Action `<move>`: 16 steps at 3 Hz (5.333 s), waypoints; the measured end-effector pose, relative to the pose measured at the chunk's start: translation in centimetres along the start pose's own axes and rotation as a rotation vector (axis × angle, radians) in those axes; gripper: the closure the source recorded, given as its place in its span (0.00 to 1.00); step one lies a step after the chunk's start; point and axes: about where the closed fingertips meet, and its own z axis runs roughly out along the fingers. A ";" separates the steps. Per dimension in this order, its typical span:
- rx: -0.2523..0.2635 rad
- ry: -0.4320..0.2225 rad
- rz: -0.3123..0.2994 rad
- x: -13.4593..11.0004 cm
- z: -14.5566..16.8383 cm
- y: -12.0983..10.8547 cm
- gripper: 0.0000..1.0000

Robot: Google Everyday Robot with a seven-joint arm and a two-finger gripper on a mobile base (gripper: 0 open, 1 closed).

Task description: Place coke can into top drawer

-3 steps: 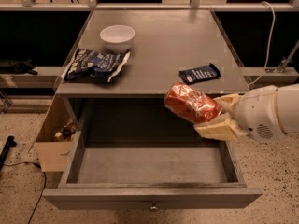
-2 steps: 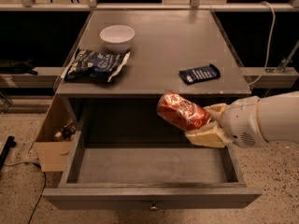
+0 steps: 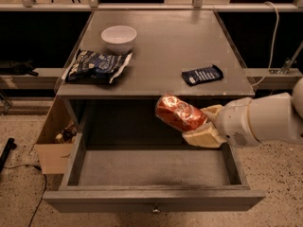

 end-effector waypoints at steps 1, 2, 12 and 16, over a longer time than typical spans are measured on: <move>0.007 0.020 -0.007 -0.2 2.8 -1.3 1.00; 0.015 0.053 -0.005 1.0 5.0 -2.2 1.00; -0.149 0.359 0.088 12.6 18.2 0.4 1.00; -0.149 0.359 0.087 12.6 18.3 0.4 0.39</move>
Offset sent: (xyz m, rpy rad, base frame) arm 0.0525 0.0148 -0.0735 -0.0896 0.0356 -0.0274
